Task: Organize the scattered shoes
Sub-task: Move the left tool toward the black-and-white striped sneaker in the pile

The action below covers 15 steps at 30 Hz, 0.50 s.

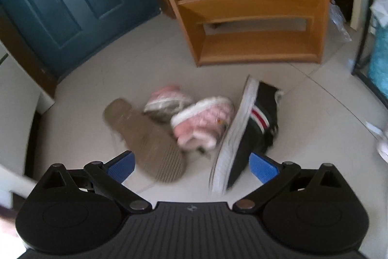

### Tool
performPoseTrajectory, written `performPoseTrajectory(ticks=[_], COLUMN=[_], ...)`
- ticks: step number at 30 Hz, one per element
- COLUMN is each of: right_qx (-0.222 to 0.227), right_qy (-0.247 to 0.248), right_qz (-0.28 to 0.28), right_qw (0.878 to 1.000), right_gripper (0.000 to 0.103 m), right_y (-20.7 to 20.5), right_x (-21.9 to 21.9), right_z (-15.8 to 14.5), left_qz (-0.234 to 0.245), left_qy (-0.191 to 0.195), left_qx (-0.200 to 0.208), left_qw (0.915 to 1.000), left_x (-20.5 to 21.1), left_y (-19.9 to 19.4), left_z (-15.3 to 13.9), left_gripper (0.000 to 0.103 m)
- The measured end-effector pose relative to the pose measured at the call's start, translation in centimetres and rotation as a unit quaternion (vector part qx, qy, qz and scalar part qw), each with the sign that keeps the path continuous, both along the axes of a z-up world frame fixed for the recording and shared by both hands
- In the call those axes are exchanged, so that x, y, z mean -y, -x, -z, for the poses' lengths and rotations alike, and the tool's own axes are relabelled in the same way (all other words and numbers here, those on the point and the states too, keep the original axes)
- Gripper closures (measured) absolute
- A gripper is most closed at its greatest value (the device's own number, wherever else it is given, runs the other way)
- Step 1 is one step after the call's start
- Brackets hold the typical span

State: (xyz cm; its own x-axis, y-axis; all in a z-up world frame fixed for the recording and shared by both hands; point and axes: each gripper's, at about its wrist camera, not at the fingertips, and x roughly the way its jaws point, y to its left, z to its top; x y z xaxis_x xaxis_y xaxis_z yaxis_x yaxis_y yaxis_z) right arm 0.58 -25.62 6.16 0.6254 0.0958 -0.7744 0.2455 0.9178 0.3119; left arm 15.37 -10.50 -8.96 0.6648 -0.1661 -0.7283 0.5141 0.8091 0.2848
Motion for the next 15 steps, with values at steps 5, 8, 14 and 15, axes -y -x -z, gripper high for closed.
performPoseTrajectory(ticks=[5, 8, 14, 15], right_qx=[0.005, 0.001, -0.016, -0.016], right_qy=[0.037, 0.043, 0.072, 0.075], right_qz=[-0.033, -0.047, -0.062, -0.062], right_qw=[0.999, 0.998, 0.995, 0.995], right_gripper=[0.006, 0.006, 0.006, 0.006], right_y=[-2.0, -3.4, -5.3, -5.3], right_x=[0.0, -0.3, -0.8, -0.9], right_z=[-0.1, 0.4, 1.3, 1.3], left_qz=[0.013, 0.022, 0.018, 0.022], left_qy=[-0.002, 0.006, 0.008, 0.003], left_qx=[-0.035, -0.030, -0.015, -0.005], left_qw=[0.9993, 0.9993, 0.9997, 0.9997], left_x=[2.8, 3.5, 5.5, 6.0], left_y=[-3.5, -3.8, -5.9, -6.1], left_z=[5.9, 7.2, 9.1, 9.3], left_gripper=[0.006, 0.008, 0.012, 0.012])
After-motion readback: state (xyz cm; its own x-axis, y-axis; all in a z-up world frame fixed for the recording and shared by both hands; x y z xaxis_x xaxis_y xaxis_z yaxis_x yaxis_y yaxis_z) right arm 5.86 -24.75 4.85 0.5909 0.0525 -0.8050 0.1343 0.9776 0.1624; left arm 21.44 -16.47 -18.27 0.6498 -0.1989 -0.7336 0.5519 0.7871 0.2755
